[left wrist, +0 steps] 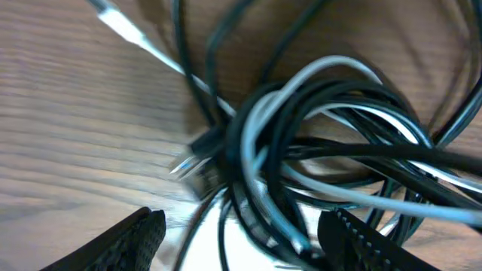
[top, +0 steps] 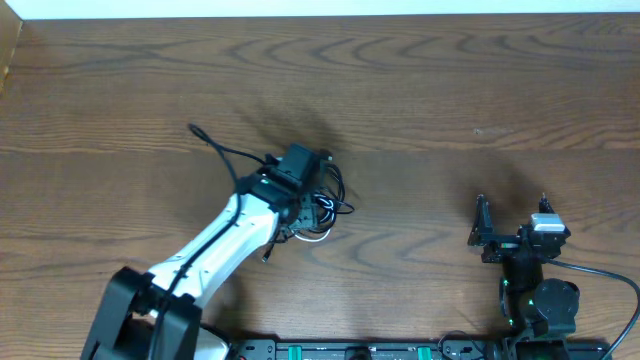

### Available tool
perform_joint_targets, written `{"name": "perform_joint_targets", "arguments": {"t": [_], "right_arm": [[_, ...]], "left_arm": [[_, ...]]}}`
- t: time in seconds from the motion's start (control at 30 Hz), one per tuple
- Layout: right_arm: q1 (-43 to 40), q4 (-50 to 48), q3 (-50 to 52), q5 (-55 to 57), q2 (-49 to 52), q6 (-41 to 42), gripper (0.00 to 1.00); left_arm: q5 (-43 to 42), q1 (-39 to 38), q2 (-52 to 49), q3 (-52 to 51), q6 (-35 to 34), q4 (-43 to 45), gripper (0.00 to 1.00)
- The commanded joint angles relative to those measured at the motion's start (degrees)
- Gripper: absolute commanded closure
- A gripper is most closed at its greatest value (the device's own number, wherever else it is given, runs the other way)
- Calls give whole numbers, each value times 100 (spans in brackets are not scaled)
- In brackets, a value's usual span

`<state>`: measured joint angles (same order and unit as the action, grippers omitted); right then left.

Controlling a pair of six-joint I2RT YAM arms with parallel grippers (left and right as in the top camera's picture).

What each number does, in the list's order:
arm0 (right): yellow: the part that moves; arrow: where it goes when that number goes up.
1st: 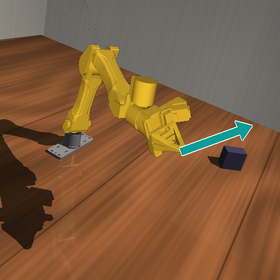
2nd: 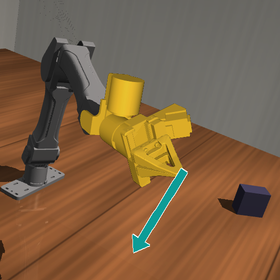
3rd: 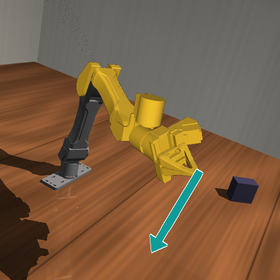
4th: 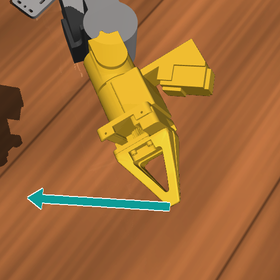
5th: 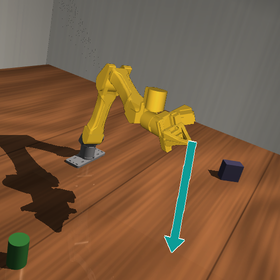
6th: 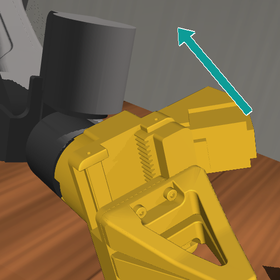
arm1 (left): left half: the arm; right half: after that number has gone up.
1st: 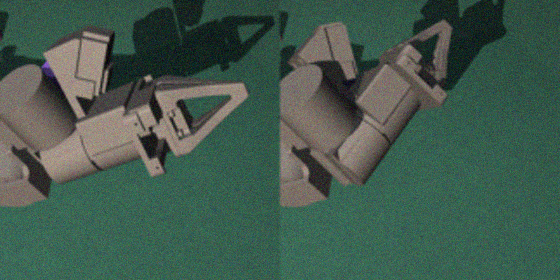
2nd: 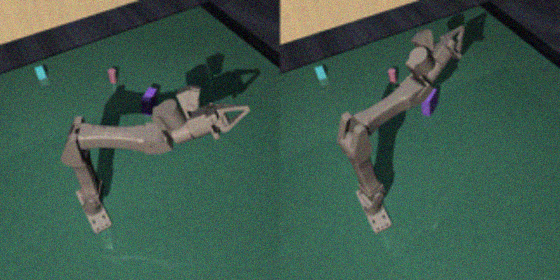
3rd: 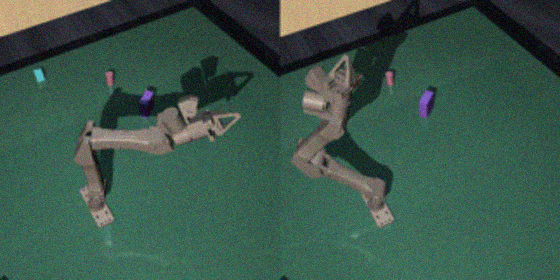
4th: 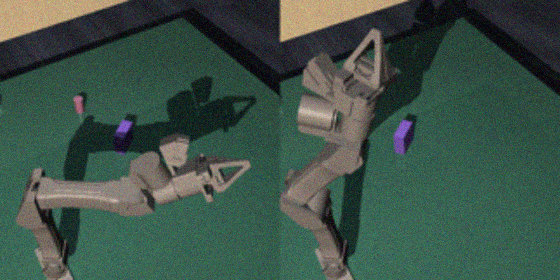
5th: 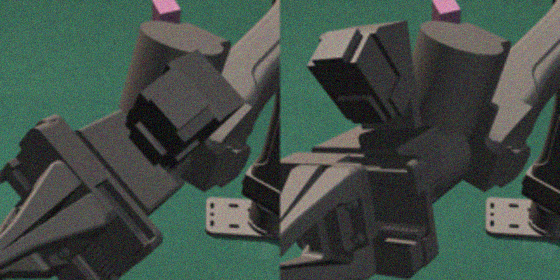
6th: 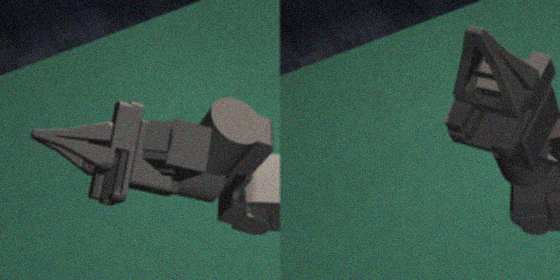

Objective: Untangle cables
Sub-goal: 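Close the left gripper on the cable bundle, then lift the bundle with the left gripper and bring the right gripper toward it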

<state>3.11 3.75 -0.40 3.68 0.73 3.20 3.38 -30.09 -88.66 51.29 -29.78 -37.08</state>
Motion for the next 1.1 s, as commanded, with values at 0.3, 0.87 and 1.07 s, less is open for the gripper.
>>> {"name": "perform_joint_targets", "arguments": {"t": [0.3,0.87,1.07], "right_arm": [[-24,17,9,26,-22,-72,1],[-24,17,9,26,-22,-72,1],[-24,17,9,28,-22,-70,1]], "left_arm": [[96,-343,-326,-15,-315,92,43],[74,-348,57,254,284,144,92],[72,-348,669,254,955,540,92]]}}
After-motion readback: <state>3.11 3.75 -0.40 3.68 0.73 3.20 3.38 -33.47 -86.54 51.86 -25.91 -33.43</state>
